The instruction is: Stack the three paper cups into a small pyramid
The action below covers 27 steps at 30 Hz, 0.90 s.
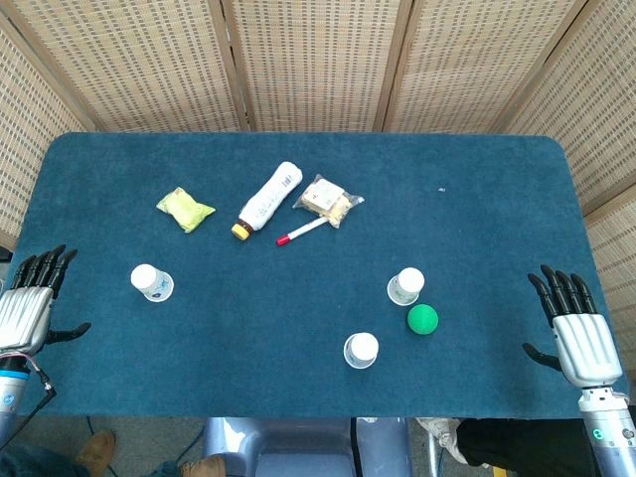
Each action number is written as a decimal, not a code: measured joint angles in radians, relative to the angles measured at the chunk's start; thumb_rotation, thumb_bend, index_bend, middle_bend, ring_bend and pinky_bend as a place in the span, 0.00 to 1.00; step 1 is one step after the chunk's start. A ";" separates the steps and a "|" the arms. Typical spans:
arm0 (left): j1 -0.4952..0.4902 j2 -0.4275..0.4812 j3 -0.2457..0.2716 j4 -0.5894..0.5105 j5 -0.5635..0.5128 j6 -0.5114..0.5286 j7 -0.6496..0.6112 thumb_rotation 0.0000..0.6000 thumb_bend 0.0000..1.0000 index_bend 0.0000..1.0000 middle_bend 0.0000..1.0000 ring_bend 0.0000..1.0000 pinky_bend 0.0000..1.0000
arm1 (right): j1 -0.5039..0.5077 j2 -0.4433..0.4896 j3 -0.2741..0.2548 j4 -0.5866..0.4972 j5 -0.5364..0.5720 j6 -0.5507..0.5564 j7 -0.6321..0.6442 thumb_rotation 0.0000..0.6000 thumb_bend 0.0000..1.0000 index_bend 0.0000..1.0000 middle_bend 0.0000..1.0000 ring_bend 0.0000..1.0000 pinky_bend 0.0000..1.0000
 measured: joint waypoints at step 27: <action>-0.267 -0.205 -0.037 0.490 0.095 -0.483 -0.195 1.00 0.00 0.13 0.01 0.07 0.14 | 0.014 -0.021 0.012 0.030 0.049 -0.058 -0.027 1.00 0.00 0.00 0.00 0.00 0.00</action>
